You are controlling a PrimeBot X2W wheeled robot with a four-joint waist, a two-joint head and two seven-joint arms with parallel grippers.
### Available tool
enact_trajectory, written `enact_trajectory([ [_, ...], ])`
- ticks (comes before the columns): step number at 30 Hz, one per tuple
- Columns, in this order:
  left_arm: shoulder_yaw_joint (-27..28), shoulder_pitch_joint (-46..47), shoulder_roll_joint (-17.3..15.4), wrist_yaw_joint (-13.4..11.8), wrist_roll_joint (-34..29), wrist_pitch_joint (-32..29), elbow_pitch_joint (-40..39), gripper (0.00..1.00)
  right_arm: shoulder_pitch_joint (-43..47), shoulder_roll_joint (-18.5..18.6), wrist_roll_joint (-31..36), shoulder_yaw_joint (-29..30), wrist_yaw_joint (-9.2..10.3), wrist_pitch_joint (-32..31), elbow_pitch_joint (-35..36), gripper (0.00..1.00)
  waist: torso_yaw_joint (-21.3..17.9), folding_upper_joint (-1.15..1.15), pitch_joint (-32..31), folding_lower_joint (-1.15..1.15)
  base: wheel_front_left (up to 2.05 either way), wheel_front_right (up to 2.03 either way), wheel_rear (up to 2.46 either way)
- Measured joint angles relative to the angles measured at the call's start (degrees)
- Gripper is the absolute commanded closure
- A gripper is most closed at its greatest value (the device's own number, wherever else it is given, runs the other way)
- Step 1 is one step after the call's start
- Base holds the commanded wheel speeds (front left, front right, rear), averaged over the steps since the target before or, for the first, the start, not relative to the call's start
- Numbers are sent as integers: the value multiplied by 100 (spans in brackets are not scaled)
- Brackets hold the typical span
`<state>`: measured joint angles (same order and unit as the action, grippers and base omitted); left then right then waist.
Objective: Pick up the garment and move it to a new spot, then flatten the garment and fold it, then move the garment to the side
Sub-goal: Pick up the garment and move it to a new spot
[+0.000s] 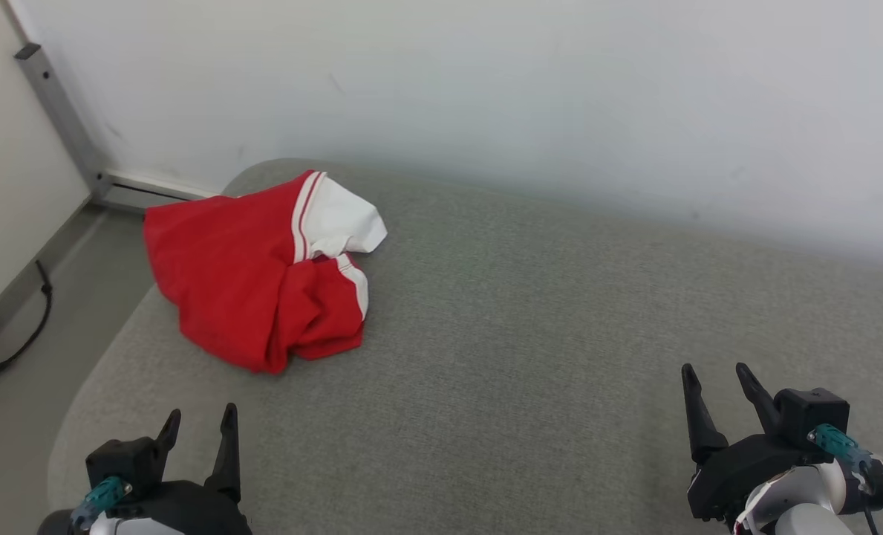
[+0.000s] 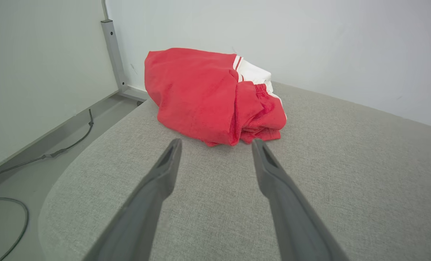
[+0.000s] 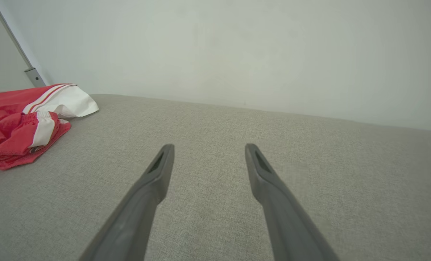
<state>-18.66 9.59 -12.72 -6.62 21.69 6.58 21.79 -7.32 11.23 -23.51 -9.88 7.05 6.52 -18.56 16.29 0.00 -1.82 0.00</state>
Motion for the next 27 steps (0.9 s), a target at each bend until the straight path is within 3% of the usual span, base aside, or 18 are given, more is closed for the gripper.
enact_trajectory([
  [11, -118, 137, 132, -26, 12, -311, -30, 0, 308, 91, -1, 198, 1, -54, 176, 0, 907, 0, 44, 0, 0, 0, 0],
  [15, -174, 348, 137, 120, 74, -557, 81, 0, 307, 89, 41, 192, 1, -100, 315, 0, 1147, 0, 99, 0, 0, 0, 0],
  [27, -204, 1506, 285, 509, 443, -1482, 593, 0, 350, 344, 385, 149, 2, -452, 1283, 0, 1167, 0, 567, 0, 0, 0, 0],
])
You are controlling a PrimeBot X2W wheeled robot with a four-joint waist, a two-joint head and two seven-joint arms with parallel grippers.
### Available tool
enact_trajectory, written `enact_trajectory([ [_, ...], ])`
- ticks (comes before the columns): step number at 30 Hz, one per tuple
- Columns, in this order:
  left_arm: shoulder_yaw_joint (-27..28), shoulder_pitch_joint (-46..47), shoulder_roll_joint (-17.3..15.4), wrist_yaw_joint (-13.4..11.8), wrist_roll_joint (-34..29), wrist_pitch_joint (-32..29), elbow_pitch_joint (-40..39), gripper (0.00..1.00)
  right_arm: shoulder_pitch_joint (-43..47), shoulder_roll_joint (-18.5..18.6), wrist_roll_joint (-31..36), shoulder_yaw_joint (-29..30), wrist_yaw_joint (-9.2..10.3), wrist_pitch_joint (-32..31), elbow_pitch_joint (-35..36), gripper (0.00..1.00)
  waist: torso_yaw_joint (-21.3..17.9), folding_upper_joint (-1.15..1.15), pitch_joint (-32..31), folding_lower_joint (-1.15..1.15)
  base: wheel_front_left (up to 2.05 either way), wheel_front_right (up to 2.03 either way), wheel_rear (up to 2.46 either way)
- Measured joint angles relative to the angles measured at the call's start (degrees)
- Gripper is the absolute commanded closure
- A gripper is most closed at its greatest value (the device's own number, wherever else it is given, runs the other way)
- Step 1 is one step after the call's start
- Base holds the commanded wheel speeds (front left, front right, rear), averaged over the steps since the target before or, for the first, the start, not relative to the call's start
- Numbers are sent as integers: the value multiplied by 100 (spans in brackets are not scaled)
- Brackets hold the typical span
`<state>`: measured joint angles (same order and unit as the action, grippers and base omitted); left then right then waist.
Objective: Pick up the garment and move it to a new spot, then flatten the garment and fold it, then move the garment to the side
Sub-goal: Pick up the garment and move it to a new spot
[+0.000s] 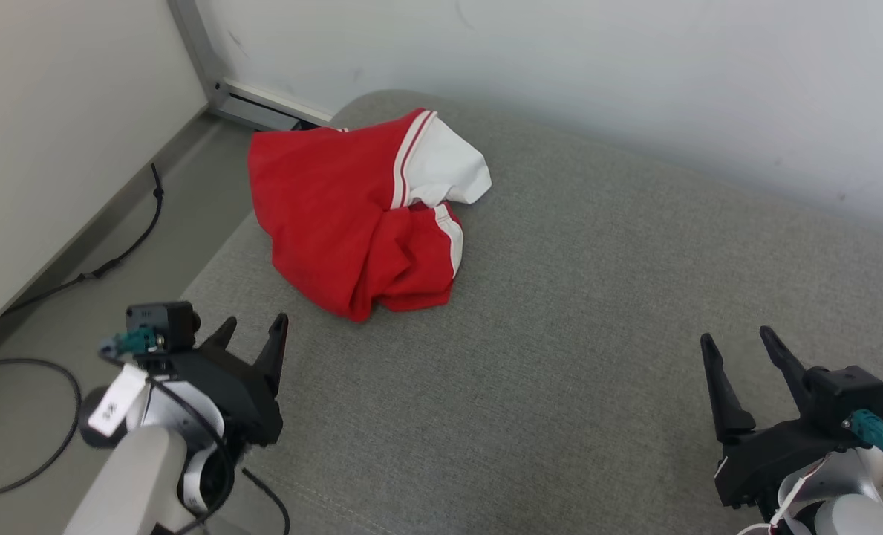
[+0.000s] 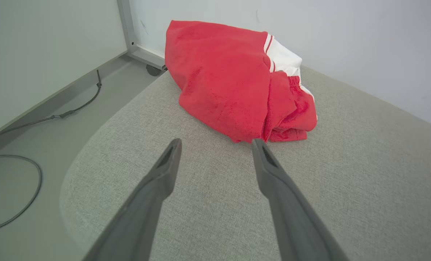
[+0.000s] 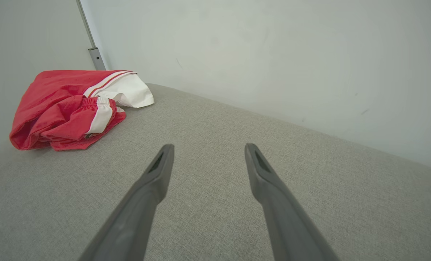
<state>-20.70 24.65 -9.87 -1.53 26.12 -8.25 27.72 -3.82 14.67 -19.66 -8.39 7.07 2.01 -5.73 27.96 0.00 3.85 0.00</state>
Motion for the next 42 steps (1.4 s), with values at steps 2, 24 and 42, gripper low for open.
enact_trajectory([
  [2, 15, 266, 15, 63, 69, -201, 130, 0, 0, 121, 55, 9, 1, -109, 244, 0, -57, 0, 115, 0, 0, 0, 0],
  [24, -20, 2756, -350, -177, -346, -1989, 1445, 0, -332, 822, 742, -1, 4, -1440, 2271, 0, -1014, -1, 1795, -1, 0, 0, 0],
  [42, -73, 3422, -98, -416, -697, -1788, 2072, 100, -479, 704, 734, 92, 5, -1766, 2323, 0, -1146, -1, 2018, 0, 0, 0, 0],
])
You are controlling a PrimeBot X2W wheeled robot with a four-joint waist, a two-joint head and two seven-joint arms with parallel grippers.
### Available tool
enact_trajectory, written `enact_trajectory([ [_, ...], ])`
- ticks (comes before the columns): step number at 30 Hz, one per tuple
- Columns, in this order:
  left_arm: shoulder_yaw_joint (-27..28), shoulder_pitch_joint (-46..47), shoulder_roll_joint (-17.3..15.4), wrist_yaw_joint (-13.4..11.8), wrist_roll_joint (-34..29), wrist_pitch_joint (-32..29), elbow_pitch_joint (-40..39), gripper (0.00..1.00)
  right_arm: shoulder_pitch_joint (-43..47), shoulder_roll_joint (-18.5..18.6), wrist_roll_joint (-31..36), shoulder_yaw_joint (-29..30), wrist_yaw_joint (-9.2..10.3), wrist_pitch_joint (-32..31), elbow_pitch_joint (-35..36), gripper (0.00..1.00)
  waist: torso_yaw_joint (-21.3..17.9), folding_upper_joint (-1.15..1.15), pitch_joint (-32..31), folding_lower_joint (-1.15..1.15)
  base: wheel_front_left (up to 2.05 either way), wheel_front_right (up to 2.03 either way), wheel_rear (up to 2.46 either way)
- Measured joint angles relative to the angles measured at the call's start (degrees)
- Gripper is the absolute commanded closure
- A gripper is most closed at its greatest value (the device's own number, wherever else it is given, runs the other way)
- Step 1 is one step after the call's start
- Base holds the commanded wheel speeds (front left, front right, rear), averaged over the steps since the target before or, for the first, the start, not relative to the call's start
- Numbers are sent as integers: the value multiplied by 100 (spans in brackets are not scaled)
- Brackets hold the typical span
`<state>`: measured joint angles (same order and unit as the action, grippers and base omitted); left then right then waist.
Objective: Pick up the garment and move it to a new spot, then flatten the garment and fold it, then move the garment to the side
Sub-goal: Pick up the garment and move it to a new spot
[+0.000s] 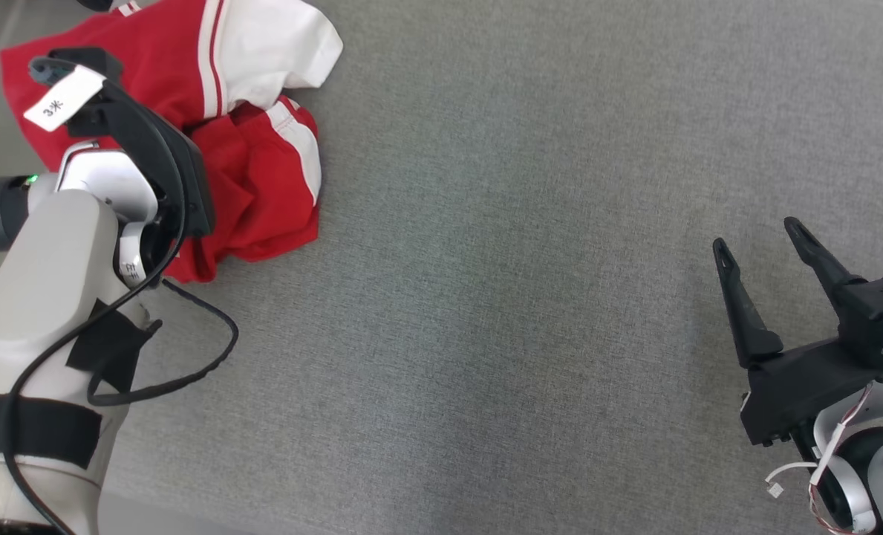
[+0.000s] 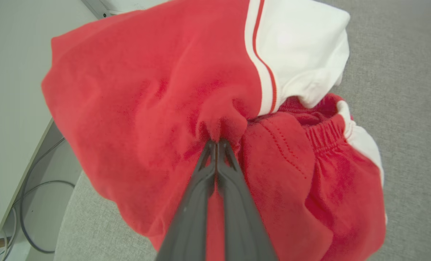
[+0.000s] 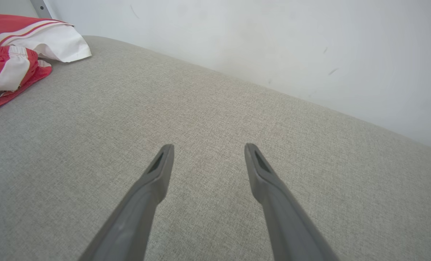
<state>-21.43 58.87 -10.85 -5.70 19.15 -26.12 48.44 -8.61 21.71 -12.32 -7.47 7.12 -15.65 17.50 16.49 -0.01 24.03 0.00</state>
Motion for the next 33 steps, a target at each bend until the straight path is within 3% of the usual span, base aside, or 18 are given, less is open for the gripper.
enact_trajectory([
  [13, -22, 671, 38, -84, -342, 940, 74, 100, -77, -441, -189, -230, 0, 167, -682, 0, 19, 1, -715, 1, 0, 0, 0],
  [17, -110, 843, 234, -73, -350, 1195, 97, 100, -66, -537, -301, -220, 0, 296, -895, 0, -55, 1, -1010, 1, 0, 0, 0],
  [26, -403, 885, 826, 320, -341, 1604, 37, 100, -18, -757, -359, -198, 0, 528, -1265, 0, -462, 1, -1654, 2, 0, 0, 0],
  [33, -647, 882, 971, 658, -220, 1727, -281, 100, 34, -795, -365, -175, 0, 617, -1271, 0, -940, 2, -1964, 2, 0, 0, 0],
])
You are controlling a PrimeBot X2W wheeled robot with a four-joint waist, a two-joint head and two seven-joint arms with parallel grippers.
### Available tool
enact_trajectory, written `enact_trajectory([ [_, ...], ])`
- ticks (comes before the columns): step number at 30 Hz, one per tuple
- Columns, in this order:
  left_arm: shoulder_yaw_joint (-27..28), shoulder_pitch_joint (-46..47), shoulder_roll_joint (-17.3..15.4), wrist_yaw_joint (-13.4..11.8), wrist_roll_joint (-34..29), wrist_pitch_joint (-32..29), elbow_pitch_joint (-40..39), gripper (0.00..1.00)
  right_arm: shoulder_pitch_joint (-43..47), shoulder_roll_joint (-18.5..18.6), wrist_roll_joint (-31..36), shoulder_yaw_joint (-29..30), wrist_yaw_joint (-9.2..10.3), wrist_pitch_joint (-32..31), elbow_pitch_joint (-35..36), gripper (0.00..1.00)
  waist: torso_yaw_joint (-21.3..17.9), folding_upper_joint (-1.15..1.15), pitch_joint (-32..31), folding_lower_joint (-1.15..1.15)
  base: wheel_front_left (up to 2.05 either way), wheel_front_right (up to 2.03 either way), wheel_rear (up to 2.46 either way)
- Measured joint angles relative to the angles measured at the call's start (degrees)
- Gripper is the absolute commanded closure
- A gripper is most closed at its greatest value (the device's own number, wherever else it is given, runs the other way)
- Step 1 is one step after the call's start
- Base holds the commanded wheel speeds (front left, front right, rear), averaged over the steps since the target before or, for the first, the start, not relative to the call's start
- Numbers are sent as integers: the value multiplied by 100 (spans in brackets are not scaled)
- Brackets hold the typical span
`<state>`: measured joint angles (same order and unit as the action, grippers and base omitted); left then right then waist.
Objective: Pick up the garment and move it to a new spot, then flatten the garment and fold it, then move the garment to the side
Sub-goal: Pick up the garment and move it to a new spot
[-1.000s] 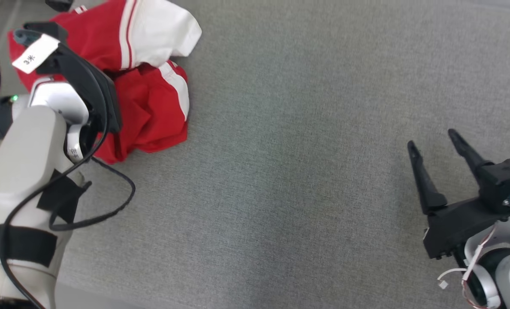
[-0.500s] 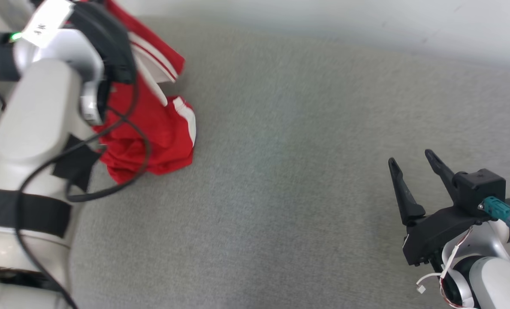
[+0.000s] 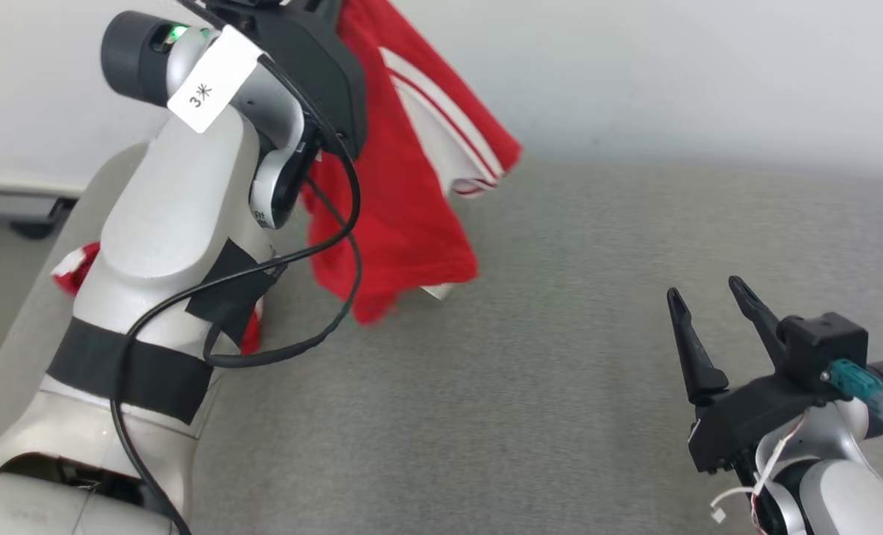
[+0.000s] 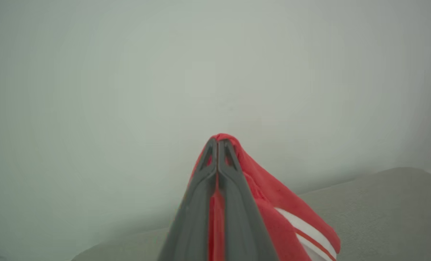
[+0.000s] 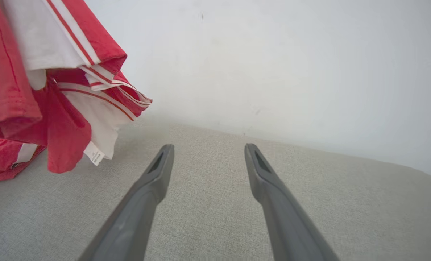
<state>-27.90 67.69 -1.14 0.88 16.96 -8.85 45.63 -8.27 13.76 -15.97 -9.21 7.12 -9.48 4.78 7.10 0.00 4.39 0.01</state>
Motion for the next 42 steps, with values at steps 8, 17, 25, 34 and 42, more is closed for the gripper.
enact_trajectory([
  [8, -448, -230, -10, 215, 360, 38, -567, 100, 512, -48, 0, 168, 0, 77, 194, 0, -710, 0, -278, 0, 0, 0, 0],
  [17, -1560, -539, -47, -83, 1182, -71, -1545, 100, 789, -127, 2, 334, 1, 100, 353, 0, -1522, 0, -387, -1, 0, 0, 0],
  [25, -1395, -760, -65, -499, 1121, -280, -1055, 100, 592, -180, -113, 21, -198, 37, 199, 0, -2195, 0, -247, -2, 0, 0, 0],
  [34, -1574, -993, -71, -498, 1155, -448, -281, 0, 404, 73, -226, -215, -751, -69, -48, 0, -2415, -1, 205, -2, 0, 0, 0],
  [42, -1373, -1406, -73, -499, 1401, -200, -231, 0, 381, 155, -311, -164, -849, -104, -222, 0, -2159, -1, 230, -2, 0, 0, 0],
])
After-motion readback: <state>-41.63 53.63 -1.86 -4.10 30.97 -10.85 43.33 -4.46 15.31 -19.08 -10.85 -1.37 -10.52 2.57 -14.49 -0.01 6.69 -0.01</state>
